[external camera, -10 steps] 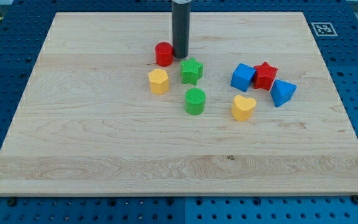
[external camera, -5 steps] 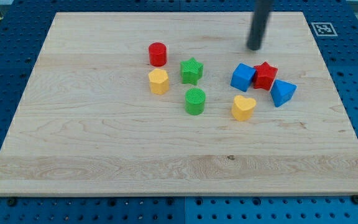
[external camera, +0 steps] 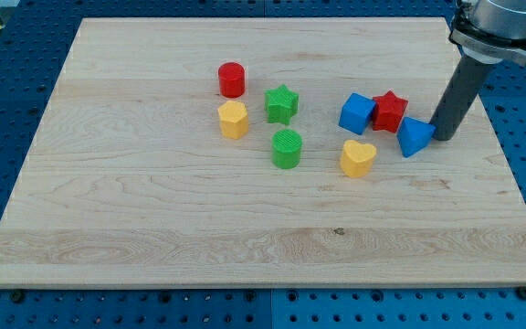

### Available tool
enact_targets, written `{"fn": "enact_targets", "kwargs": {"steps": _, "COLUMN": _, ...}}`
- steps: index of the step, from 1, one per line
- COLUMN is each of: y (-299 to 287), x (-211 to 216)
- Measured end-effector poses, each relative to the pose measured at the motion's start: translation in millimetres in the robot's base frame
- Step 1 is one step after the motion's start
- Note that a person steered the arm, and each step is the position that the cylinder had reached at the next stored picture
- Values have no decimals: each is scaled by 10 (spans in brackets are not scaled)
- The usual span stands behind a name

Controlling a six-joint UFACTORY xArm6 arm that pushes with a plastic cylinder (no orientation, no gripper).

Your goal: Move the red star along with the blue cube slightly left

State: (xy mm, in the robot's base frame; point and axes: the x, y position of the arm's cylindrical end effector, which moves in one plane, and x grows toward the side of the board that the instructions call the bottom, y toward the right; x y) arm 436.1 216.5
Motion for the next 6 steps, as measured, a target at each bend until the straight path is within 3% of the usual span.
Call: {"fn": "enact_targets", "kwargs": {"steps": 6, "y": -551, "x": -238}}
